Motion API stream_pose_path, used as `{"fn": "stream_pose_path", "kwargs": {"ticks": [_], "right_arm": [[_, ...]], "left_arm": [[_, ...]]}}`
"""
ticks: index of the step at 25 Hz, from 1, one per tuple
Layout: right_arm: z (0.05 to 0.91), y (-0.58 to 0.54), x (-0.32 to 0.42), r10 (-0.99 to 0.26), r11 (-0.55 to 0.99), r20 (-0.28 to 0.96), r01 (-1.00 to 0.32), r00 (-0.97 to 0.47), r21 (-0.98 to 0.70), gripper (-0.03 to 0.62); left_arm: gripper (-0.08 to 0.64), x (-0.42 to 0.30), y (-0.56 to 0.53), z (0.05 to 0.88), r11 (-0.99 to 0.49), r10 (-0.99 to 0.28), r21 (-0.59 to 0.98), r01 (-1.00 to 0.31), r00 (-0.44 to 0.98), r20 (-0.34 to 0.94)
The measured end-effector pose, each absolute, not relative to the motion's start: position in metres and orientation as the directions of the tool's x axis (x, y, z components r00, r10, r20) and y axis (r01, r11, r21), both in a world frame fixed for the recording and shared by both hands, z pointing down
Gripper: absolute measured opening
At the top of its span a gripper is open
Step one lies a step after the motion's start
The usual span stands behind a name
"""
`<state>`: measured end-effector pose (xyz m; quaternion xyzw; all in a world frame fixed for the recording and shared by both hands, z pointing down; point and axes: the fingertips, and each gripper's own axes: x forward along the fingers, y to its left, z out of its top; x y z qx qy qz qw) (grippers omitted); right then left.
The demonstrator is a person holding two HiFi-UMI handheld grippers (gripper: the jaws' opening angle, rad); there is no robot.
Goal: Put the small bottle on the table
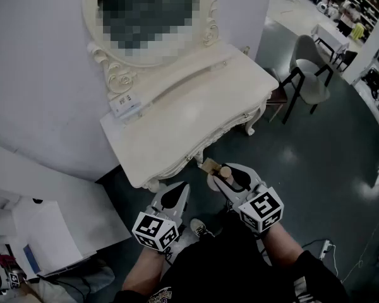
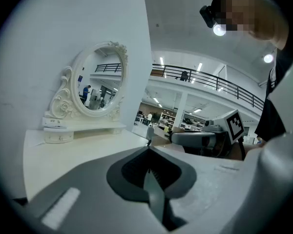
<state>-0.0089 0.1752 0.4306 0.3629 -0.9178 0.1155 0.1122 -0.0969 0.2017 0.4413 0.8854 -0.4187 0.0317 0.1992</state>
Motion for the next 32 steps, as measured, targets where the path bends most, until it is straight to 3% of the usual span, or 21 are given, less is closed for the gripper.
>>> {"fn": "stream_pose_path", "kwargs": {"ticks": [32], "right_arm": [[0.432,0.157,-0.011,-0.637,0.708,0.276,-0.687,-0.72,-0.16,0.167]], "left_arm": [[0.0,-0.096,0.19,0.446,-0.563,-0.73,0.329,-0.758,0.643,0.232]]}}
